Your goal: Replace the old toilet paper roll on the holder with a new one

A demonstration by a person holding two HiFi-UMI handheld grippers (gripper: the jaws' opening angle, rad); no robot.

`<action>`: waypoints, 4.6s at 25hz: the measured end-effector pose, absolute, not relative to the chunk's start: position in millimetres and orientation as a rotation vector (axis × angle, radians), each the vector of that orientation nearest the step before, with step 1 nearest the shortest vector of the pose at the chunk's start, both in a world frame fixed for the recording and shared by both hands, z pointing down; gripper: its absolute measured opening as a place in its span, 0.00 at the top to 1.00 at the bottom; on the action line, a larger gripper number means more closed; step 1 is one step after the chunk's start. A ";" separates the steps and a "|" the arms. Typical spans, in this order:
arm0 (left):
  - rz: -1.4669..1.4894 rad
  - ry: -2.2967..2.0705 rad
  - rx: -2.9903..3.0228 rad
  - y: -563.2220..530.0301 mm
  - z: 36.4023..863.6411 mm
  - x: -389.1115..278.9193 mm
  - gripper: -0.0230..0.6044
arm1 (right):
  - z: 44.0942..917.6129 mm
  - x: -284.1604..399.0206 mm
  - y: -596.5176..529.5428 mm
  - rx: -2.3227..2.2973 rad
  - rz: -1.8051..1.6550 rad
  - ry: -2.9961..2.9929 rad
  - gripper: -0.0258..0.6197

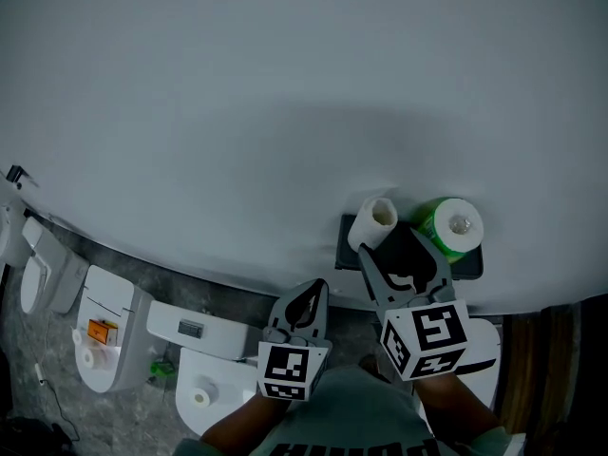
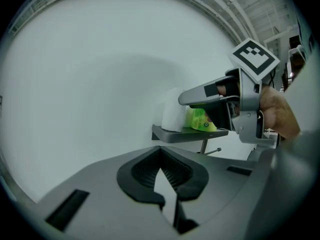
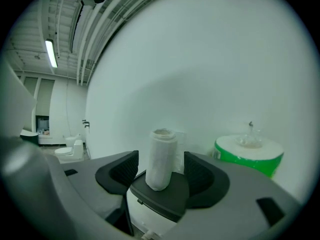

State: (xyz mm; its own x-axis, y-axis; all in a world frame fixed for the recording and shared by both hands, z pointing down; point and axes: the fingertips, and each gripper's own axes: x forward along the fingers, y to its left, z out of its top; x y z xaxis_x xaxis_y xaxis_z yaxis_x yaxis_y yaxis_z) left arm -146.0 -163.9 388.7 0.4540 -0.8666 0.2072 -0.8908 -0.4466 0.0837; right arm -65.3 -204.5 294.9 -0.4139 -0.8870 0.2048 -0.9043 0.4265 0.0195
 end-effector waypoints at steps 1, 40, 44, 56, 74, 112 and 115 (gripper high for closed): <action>0.201 -1.537 2.525 -162.8 388.1 -145.5 0.95 | 293.8 -63.6 -199.9 1.599 0.130 -2.495 0.54; 0.227 -1.342 2.629 -94.3 401.6 -99.2 0.95 | 381.1 2.6 -80.3 1.767 0.307 -2.377 0.95; 0.224 -1.373 2.629 -90.5 397.5 -80.4 0.95 | 386.1 25.3 -74.7 1.765 0.316 -2.384 0.95; 0.158 -1.502 2.596 -77.4 387.0 -31.1 0.95 | 375.3 73.2 -59.1 1.665 0.261 -2.462 0.95; 0.194 -1.615 2.565 -55.2 388.2 2.5 0.96 | 391.5 101.6 -43.8 1.527 0.294 -2.538 0.95; 0.218 -1.628 2.560 -120.6 371.7 -50.6 0.96 | 313.4 61.7 -166.7 1.643 0.126 -2.616 0.39; 0.209 -1.631 2.566 -128.2 370.1 -56.8 0.96 | 309.2 59.8 -178.2 1.678 0.116 -2.602 0.33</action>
State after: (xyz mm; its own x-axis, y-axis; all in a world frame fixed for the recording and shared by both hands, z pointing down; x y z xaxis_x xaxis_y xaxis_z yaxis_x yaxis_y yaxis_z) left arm -56.8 -128.2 370.1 0.4191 -0.8928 0.1654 -0.9056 -0.4241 0.0056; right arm 59.8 -178.2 309.2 -0.4128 -0.9076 0.0770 -0.9108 0.4110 -0.0390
